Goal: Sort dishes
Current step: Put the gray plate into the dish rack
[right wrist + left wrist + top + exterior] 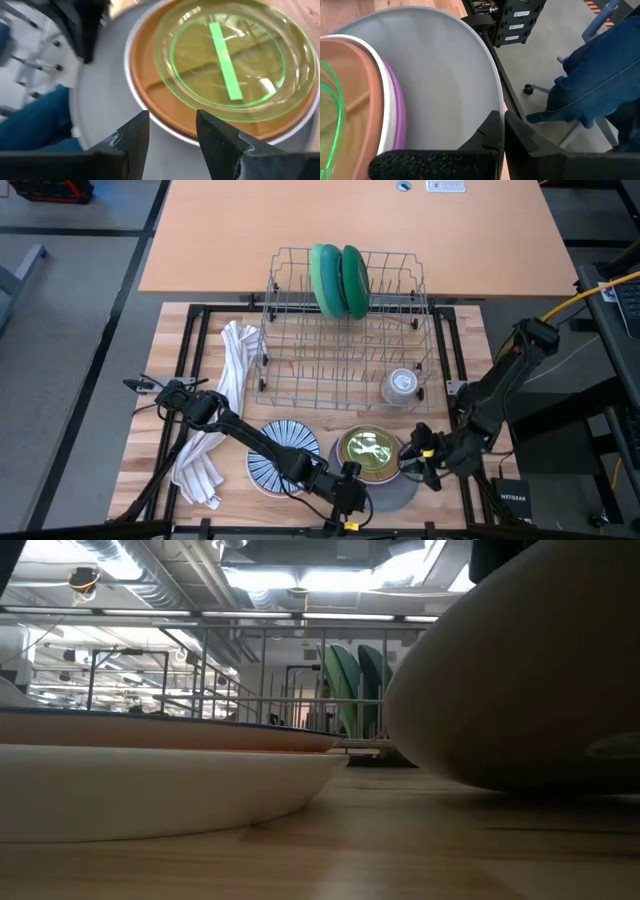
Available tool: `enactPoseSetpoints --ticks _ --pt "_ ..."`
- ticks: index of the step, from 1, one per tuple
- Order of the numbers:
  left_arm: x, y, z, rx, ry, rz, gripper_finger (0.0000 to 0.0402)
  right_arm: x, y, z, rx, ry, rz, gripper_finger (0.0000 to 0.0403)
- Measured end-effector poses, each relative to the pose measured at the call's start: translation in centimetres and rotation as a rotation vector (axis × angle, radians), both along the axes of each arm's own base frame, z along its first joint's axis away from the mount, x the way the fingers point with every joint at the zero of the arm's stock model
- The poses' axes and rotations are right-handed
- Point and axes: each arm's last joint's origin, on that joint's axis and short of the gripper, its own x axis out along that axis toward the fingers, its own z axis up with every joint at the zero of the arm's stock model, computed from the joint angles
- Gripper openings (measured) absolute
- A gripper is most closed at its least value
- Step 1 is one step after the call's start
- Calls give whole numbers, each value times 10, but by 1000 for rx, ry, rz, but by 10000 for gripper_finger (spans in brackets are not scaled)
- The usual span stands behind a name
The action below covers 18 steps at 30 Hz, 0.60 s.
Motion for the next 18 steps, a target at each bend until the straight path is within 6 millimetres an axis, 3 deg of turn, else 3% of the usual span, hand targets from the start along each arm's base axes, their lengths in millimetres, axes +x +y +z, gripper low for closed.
enactPoseSetpoints --ticks 8,18 --pt "0 0 0 -16 7 10 0 4 6 -15 -145 17 94 165" --pt "0 0 0 -34 14 24 0 7 12 -3 -264 -60 292 165"
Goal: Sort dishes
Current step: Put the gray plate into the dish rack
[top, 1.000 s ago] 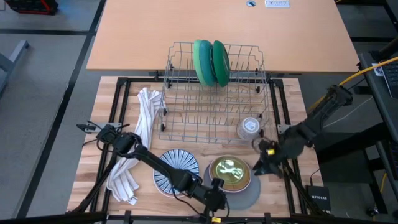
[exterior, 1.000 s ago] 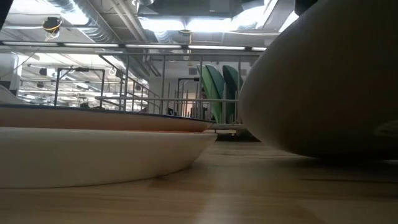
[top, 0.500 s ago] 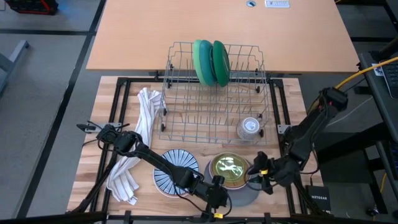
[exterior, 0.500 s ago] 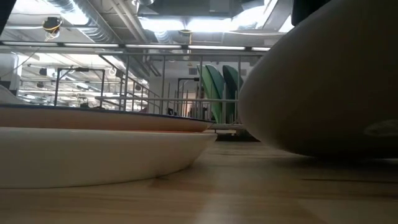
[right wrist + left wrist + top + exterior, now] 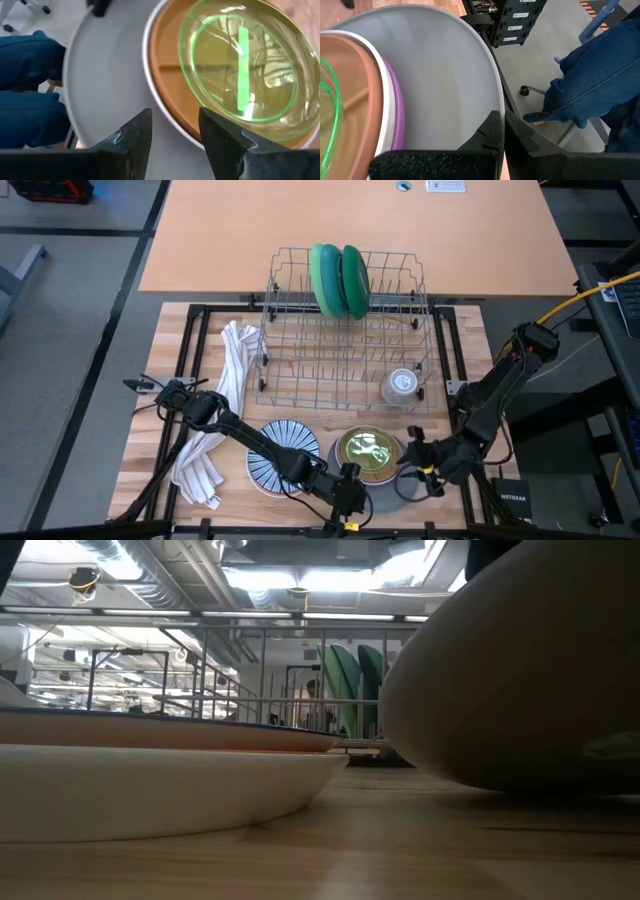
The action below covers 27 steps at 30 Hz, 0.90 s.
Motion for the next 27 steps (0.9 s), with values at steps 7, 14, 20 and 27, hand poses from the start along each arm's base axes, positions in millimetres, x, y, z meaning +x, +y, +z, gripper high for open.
enactPoseSetpoints --ticks 7,14,20,27 --pt "0 0 0 0 1 0 0 0 1 -1 -14 34 22 165" --pt "0 0 0 0 4 -2 0 3 5 -20 -109 98 20 165" --pt "0 -1 0 -3 4 -4 0 5 8 -31 -167 118 26 165" --pt "0 0 0 -2 3 -3 0 7 10 -33 -187 94 47 165"
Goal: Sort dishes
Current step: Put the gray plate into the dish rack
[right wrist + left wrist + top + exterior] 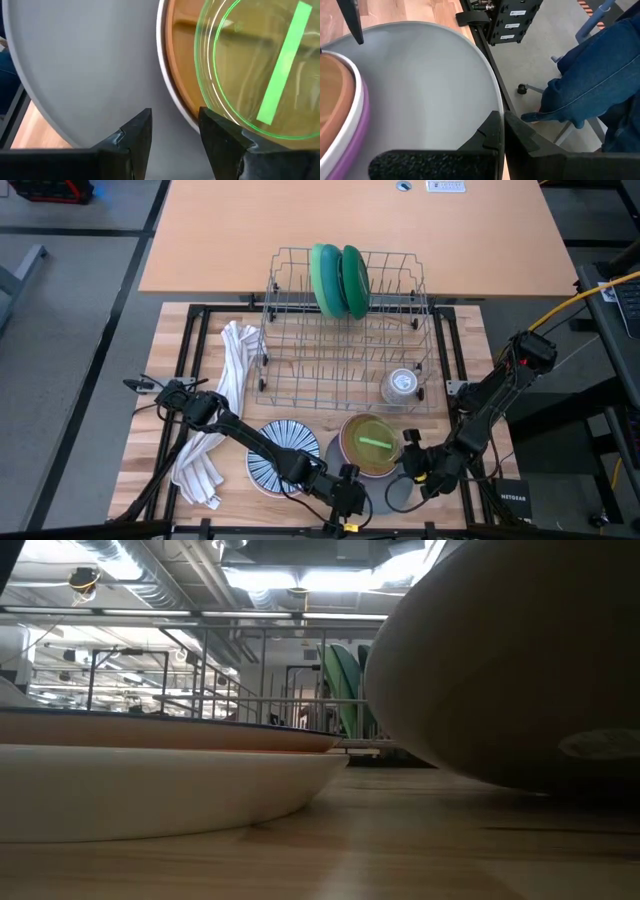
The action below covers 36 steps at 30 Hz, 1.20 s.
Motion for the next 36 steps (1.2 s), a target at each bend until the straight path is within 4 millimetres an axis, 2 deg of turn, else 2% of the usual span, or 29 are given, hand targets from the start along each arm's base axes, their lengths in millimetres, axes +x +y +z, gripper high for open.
enactPoseSetpoints --ticks 8,19,36 --pt "1 1 1 -8 -8 11 0 1 0 1 -21 -41 -28 165" --pt "3 -7 8 -187 -15 73 0 4 -2 -4 -104 -105 -86 165" --pt "-19 -44 8 -229 13 -24 0 6 -3 -2 -139 -173 -134 165"
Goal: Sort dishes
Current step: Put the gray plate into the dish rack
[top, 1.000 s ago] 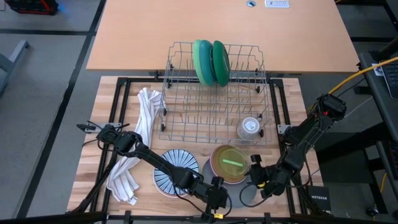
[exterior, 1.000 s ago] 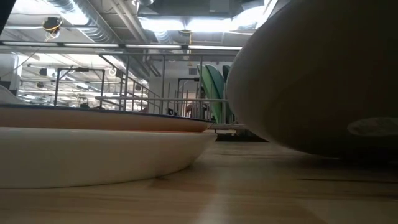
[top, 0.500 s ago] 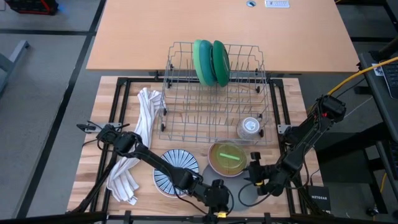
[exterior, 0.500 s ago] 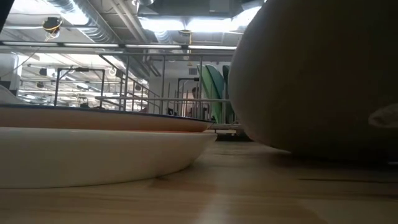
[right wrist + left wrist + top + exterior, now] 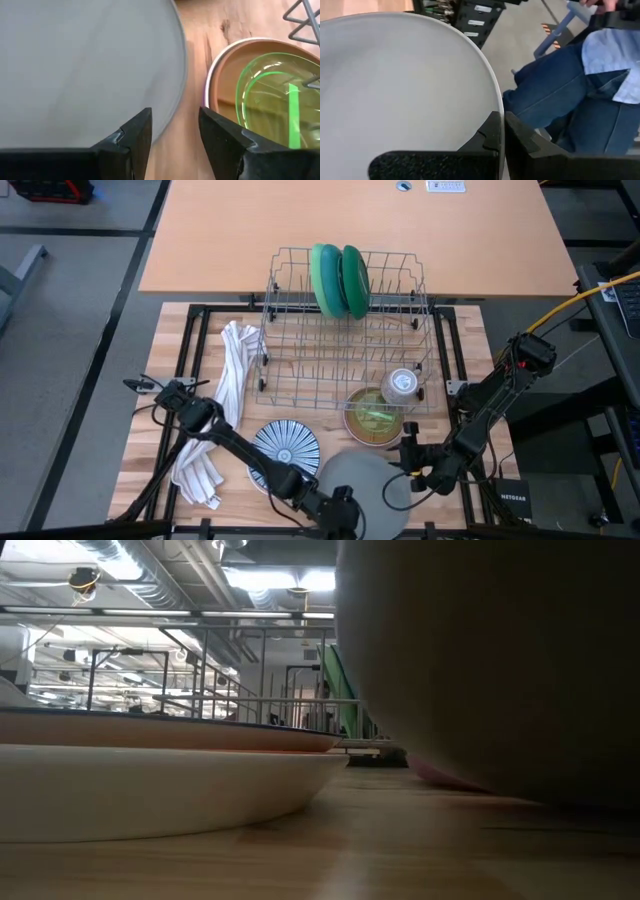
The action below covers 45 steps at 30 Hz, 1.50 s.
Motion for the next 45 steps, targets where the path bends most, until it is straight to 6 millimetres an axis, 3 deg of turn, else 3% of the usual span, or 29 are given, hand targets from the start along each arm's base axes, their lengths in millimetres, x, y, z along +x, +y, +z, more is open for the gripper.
enactPoseSetpoints --ticks 3,8,16,23,36,45 --pt "-1 -3 2 -12 -18 7 0 2 3 6 17 6 9 165" --pt "2 1 2 -15 -12 66 0 7 15 37 52 72 39 165" --pt "12 11 7 -34 -78 135 0 7 32 81 359 343 107 165" --pt "19 20 11 -69 -104 179 0 7 39 86 542 444 74 165" --pt "22 23 13 -129 -101 220 0 7 41 88 577 460 91 165" --pt "29 31 20 -266 -108 281 0 -1 47 88 530 415 128 165"
